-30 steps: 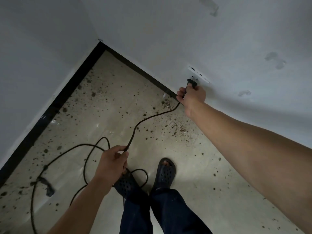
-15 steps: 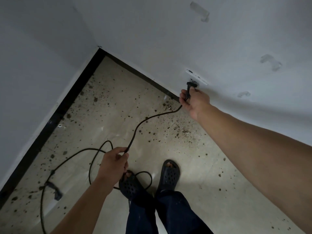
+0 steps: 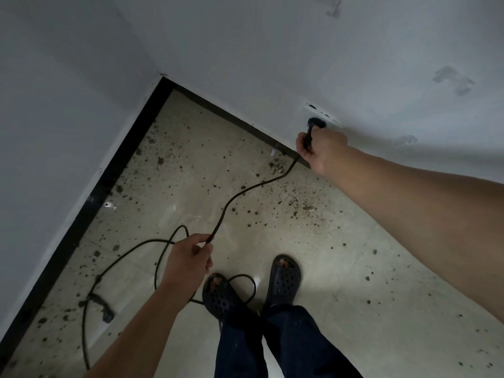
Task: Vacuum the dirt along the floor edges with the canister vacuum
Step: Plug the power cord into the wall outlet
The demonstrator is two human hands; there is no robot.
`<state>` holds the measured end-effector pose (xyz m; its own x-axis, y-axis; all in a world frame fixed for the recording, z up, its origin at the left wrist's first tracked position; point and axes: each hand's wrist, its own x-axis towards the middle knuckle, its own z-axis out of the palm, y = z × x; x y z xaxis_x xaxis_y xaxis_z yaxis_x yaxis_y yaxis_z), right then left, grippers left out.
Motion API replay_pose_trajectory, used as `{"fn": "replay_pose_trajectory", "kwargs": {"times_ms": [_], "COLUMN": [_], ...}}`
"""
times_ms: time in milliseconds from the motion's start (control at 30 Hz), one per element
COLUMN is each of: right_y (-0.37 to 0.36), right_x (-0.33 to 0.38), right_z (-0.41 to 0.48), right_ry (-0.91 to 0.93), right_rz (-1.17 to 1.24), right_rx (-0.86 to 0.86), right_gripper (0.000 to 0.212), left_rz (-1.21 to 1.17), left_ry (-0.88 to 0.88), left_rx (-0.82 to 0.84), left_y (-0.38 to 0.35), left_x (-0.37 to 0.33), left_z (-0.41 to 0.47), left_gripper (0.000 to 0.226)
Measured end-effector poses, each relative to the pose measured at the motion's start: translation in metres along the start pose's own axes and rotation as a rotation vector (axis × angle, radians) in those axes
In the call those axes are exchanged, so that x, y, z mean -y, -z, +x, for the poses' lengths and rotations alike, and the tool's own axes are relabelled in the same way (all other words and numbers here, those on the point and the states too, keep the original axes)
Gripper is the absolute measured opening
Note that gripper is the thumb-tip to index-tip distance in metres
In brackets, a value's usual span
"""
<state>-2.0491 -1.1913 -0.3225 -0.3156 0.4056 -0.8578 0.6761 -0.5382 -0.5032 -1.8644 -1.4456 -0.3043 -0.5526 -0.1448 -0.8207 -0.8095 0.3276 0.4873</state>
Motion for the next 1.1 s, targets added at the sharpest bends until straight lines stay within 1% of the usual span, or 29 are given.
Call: {"fn": "replay_pose_trajectory", "kwargs": {"times_ms": [100, 233, 300, 467, 533, 567, 600, 633, 667, 700, 733, 767, 800, 867, 900, 933, 967, 1000, 1033, 1067, 1100], "right_y": [0.004, -0.008, -0.010, 0.004, 0.013, 0.020, 0.030, 0.041, 0.052, 0.061, 0.066, 0.068, 0.067, 0.060, 0.056, 0.053, 0.050, 0.048, 0.047, 0.049, 0.054], "right_x": [0.002, 0.005, 0.003, -0.002, 0.003, 0.006, 0.008, 0.008, 0.003, -0.006, -0.020, -0.036, -0.054, -0.090, -0.107, -0.121, -0.131, -0.139, -0.144, -0.145, -0.143], "right_z": [-0.002, 0.000, -0.002, -0.001, 0.000, -0.003, -0.008, -0.018, -0.033, -0.055, -0.081, -0.108, -0.133, -0.167, -0.180, -0.187, -0.191, -0.194, -0.197, -0.201, -0.204], "right_ry": [0.047, -0.042, -0.049, 0.025, 0.045, 0.078, 0.142, 0.248, 0.390, 0.533, 0.654, 0.738, 0.800, 0.895, 0.923, 0.941, 0.935, 0.910, 0.870, 0.826, 0.804], "right_rz": [-0.080, 0.003, 0.003, -0.089, -0.255, -0.388, -0.567, -0.800, -1.052, -1.269, -1.440, -1.581, -1.702, -1.894, -1.965, -2.005, -2.028, -2.050, -2.069, -2.069, -2.039], "right_rx": [-0.004, -0.080, -0.091, 0.004, 0.028, 0.016, -0.016, -0.054, -0.057, 0.008, 0.144, 0.324, 0.508, 0.783, 0.866, 0.925, 0.983, 1.058, 1.122, 1.176, 1.211], "right_gripper": [0.031, 0.035, 0.035, 0.030, 0.030, 0.032, 0.034, 0.037, 0.039, 0.041, 0.046, 0.053, 0.062, 0.079, 0.086, 0.087, 0.079, 0.062, 0.038, 0.019, 0.018], "left_rz": [0.027, 0.067, 0.075, 0.111, 0.167, 0.201, 0.226, 0.242, 0.250, 0.253, 0.248, 0.235, 0.218, 0.196, 0.191, 0.186, 0.174, 0.163, 0.178, 0.216, 0.267], "left_ry": [-0.018, -0.045, -0.041, -0.055, -0.054, -0.049, -0.040, -0.025, -0.013, -0.005, -0.002, 0.000, -0.003, -0.014, -0.021, -0.032, -0.043, -0.049, -0.053, -0.058, -0.058], "left_rx": [-0.012, -0.018, -0.032, -0.039, -0.047, -0.050, -0.051, -0.046, -0.035, -0.020, -0.005, 0.007, 0.014, 0.024, 0.029, 0.034, 0.041, 0.045, 0.039, 0.022, -0.007], "left_y": [0.004, 0.012, 0.015, 0.025, 0.032, 0.035, 0.039, 0.042, 0.045, 0.047, 0.049, 0.049, 0.050, 0.052, 0.053, 0.054, 0.055, 0.056, 0.057, 0.058, 0.059], "left_x": [0.003, 0.006, 0.009, 0.006, 0.007, 0.008, 0.010, 0.011, 0.012, 0.012, 0.013, 0.012, 0.011, 0.010, 0.010, 0.011, 0.014, 0.019, 0.026, 0.036, 0.049], "left_z": [0.000, -0.002, -0.003, -0.009, -0.013, -0.018, -0.024, -0.033, -0.044, -0.056, -0.068, -0.081, -0.095, -0.119, -0.131, -0.143, -0.155, -0.168, -0.179, -0.191, -0.203], "left_gripper": [0.022, 0.018, 0.016, 0.017, 0.020, 0.023, 0.027, 0.029, 0.030, 0.031, 0.031, 0.029, 0.026, 0.020, 0.020, 0.020, 0.020, 0.020, 0.019, 0.017, 0.014]}}
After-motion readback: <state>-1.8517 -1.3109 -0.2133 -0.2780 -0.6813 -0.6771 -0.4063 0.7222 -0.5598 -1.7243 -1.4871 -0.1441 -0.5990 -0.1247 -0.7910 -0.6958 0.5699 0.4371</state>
